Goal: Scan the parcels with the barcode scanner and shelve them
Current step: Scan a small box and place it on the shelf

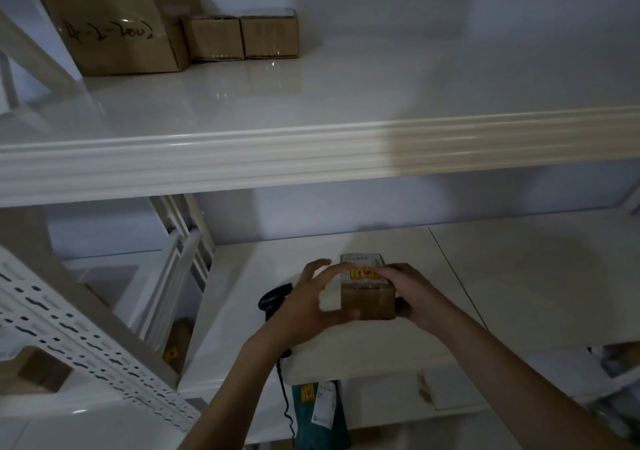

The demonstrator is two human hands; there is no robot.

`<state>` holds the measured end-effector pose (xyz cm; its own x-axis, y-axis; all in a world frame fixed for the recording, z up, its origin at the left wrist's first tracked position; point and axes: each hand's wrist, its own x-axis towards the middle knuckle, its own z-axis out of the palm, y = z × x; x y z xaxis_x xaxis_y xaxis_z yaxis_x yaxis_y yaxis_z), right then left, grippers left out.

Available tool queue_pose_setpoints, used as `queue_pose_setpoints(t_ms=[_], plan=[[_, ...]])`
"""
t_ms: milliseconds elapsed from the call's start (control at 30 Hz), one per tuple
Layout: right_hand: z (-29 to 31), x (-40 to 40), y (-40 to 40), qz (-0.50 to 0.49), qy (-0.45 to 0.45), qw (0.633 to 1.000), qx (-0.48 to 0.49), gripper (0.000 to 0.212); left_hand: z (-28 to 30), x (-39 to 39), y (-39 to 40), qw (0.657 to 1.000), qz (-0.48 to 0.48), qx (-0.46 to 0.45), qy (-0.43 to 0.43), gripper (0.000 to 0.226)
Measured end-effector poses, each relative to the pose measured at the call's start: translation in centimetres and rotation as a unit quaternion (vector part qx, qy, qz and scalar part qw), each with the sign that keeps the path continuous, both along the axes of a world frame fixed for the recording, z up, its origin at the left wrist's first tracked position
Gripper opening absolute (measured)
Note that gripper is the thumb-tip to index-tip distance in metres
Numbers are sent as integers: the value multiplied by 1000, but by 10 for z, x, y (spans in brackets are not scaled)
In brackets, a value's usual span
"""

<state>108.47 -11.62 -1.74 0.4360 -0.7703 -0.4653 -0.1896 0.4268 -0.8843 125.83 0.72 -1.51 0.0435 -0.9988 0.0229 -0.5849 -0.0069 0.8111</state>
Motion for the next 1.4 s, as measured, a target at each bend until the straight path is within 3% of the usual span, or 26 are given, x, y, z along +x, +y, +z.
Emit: queue_pose_setpoints(t_ms=[67,167,333,467,567,667,800,933,1100,1233,1400], plan=[[25,1,9,20,5,1000,-11,31,20,-16,-2,997,-39,-69,-23,76],[55,-7,22,30,14,999,-39,34,36,-25,-1,986,-15,-156,-53,68],[103,-26,52,60,33,989,-133,39,67,-35,18,975,29,-209,-70,63],[134,-53,75,188,118,934,-280,75,100,-53,41,963,51,-236,-121,62],[153,-77,86,229,139,897,-351,54,128,-68,58,957,62,-229,-167,63],[176,-96,97,211,138,874,-415,43,164,-91,76,954,82,-238,-160,62],[217,-122,111,190,73,866,-458,45,211,-116,104,954,127,-267,-50,44],[251,-134,125,173,-5,853,-493,53,244,-136,124,927,163,-338,-16,37],[278,-122,128,128,-58,822,-551,40,269,-138,122,887,197,-418,-22,36],[281,-88,104,97,-41,803,-586,42,266,-112,82,876,213,-431,-35,35],[269,-46,62,63,60,771,-631,40,254,-74,24,888,218,-396,-91,36]])
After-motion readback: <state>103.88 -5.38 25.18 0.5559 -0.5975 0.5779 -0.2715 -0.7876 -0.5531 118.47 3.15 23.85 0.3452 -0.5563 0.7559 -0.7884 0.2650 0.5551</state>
